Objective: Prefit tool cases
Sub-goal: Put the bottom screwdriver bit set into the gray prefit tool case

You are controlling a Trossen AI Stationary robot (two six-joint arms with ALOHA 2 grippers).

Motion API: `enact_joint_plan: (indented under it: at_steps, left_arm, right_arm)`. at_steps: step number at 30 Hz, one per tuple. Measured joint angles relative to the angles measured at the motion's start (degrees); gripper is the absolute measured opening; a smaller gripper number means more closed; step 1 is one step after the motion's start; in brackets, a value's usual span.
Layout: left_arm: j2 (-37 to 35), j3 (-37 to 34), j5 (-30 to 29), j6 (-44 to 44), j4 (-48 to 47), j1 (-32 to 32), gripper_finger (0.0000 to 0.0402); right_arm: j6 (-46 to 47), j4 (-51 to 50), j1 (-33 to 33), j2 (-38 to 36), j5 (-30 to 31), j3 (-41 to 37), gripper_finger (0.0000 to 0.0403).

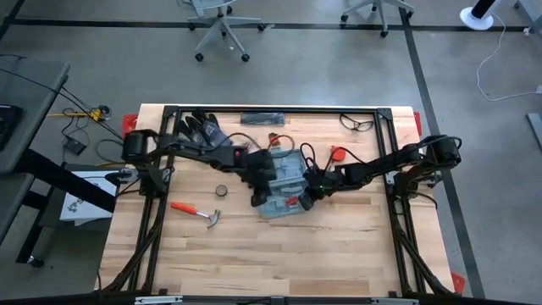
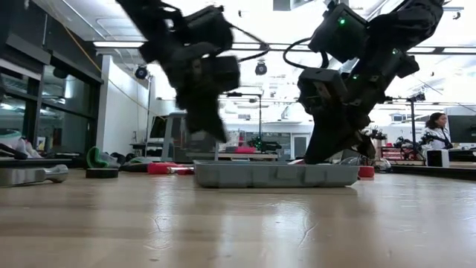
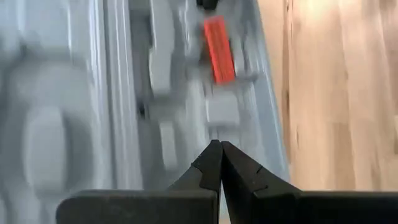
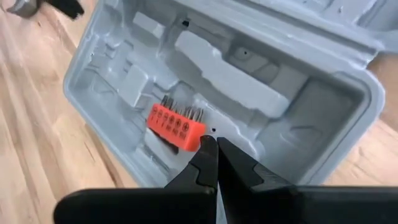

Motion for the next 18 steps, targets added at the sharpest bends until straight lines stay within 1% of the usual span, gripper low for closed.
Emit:
enact_joint_plan:
  at_steps: [4, 8, 12, 18]
  left_arm:
    - [-3.7, -7.4, -2.4, -7.0, 3.3, -2.4, 0.0000]
    - [-4.5, -11.5, -2.5, -12.4, 6.7, -5.2, 0.0000]
    - [-4.1, -12.5, -2.7, -14.2, 9.7, -7.2, 0.0000]
    - [-3.0, -12.6, -3.4, -14.3, 9.8, -7.6, 0.0000]
  right_arm:
    - [-0.2, 0.0, -0.3, 0.0, -0.1, 0.0, 0.0000]
    - [0.0, 0.6, -0.2, 0.0, -0.4, 0.0, 0.0000]
    - [0.3, 1.3, -0.2, 0.1, -0.5, 0.0, 0.0000]
    - [2.2, 3.9, 0.1, 2.4, -1.1, 0.0, 0.0000]
